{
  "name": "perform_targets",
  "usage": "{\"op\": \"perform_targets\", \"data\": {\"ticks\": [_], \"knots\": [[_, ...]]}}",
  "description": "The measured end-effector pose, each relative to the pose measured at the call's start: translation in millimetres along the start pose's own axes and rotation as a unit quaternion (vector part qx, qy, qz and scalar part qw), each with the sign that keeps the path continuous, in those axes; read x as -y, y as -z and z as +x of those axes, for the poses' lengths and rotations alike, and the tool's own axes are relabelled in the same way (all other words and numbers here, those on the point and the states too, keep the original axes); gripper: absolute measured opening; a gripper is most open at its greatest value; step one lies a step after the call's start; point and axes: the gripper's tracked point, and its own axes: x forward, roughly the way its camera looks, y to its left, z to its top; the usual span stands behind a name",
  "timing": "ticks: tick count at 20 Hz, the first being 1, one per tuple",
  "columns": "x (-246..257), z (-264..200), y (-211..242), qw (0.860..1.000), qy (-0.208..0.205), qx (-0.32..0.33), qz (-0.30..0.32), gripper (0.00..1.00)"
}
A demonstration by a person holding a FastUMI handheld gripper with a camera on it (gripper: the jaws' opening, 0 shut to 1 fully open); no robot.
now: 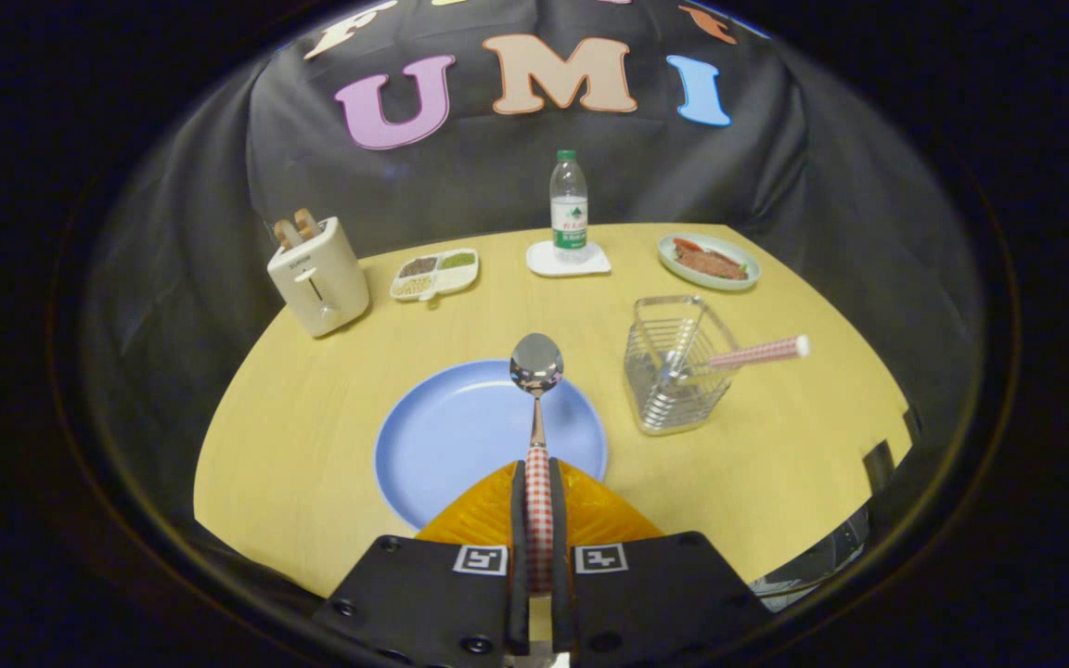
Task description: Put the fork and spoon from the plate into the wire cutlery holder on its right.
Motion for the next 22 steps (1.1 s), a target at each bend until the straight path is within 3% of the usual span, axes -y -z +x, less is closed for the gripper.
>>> {"op": "perform_targets", "data": {"ticks": [7,12,22], "knots": [[73.3,-28.5,-64.7,0.999,0.019,-0.015,0.021,0.12],[111.8,-22.0,-74.5,0.995,0.010,-0.102,-0.007,0.12],[106.4,16.0,-47.0,0.946,-0.047,-0.312,-0.081,0.12]]}}
